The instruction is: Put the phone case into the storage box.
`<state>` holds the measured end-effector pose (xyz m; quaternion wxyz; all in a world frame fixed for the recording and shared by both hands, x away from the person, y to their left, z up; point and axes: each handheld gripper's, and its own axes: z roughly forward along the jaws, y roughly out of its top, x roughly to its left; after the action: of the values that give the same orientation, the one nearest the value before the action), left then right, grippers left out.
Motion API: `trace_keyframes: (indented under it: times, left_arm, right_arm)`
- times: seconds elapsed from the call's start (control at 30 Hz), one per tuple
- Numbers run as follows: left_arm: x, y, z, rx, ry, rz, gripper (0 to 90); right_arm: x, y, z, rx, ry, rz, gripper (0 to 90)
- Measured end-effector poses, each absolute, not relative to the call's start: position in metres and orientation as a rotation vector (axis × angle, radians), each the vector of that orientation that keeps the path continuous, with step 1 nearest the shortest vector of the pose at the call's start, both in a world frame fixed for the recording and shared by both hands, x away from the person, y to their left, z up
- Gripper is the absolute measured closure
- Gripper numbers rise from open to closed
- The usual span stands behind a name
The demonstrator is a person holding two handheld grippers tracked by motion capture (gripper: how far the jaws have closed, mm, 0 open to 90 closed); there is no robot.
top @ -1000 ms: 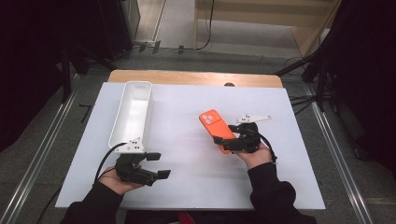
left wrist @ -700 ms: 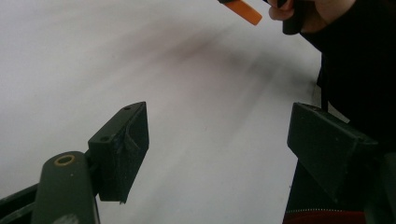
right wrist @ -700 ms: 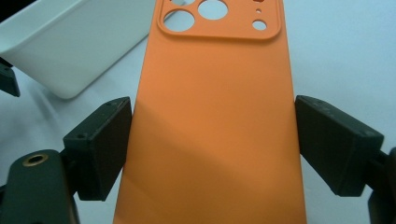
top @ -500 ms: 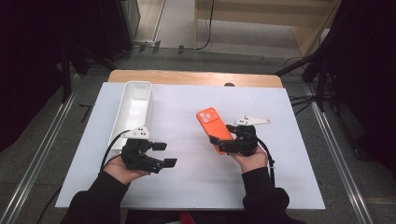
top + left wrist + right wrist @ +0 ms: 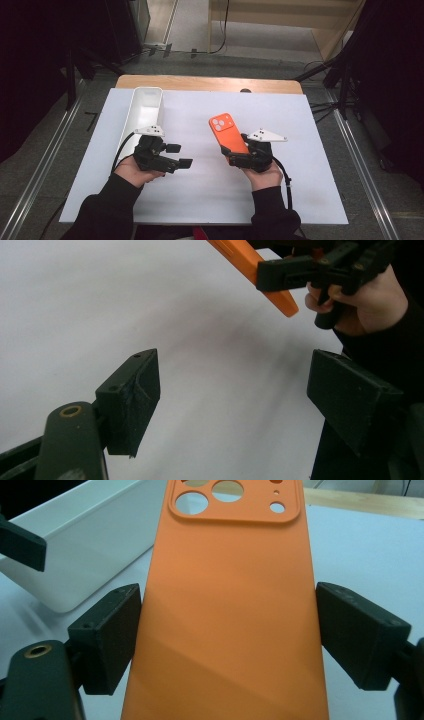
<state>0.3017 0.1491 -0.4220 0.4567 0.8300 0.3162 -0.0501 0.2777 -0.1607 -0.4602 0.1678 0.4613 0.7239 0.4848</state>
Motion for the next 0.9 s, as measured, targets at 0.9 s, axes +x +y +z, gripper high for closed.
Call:
trace_keyframes:
  times: [0.9]
  left_arm:
    - [0.327, 0.127, -0.408, 2.046, 0.849, -0.111, 26.1]
  right_arm:
    - [0.262, -0.141, -0.499, 1.396, 1.948, 1.589, 13.6]
